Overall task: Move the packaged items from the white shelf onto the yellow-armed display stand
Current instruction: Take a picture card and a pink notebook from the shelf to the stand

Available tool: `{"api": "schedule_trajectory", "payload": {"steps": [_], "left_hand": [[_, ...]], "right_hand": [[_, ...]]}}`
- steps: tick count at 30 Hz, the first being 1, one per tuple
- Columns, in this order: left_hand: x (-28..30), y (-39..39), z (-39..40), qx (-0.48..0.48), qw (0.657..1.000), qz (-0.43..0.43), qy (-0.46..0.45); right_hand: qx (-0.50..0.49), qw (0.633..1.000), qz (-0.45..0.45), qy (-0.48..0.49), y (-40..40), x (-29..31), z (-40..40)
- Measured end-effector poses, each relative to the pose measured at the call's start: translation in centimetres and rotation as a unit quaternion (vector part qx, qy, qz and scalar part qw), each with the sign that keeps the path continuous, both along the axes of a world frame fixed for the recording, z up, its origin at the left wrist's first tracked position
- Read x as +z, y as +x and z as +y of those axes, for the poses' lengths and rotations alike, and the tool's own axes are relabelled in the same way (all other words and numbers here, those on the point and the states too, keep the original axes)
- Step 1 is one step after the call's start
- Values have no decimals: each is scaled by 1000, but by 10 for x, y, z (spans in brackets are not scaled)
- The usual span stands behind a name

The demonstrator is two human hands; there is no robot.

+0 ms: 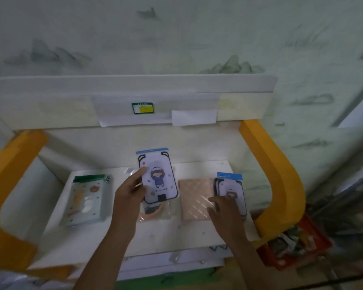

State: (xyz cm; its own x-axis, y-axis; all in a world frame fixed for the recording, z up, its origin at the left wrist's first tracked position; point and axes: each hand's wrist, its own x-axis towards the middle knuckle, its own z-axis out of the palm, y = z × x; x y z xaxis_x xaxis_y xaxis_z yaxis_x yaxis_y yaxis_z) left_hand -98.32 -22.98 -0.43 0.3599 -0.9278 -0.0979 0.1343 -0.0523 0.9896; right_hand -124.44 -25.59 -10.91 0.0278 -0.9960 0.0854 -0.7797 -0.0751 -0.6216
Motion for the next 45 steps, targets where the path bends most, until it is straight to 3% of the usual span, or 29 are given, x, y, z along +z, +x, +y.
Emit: {"api": "schedule_trajectory", "payload": {"steps": [6,12,24,30,35,45], "left_hand": [[-9,-23,-26,-58,998,-20,8],[-32,-56,-67,-155,987,-43,13],[-83,-139,-100,-316,942,-113,17],[-95,-152,-108,-367,877,-310,-3],[-114,-149,-112,-349,761,-540,-90],[-90,-117,-116,-345,798,-476,-131]], "right_hand": [[-39,998,17,-49,-25,13,2],[-105,994,-22,7,-51,21,18],[-177,983,-47,-26,-43,40,34],[-206,978,-43,-10,-36,40,36],[-209,977,-39,-6,-37,41,36],[-148,989,3,-16,-45,44,23]]}}
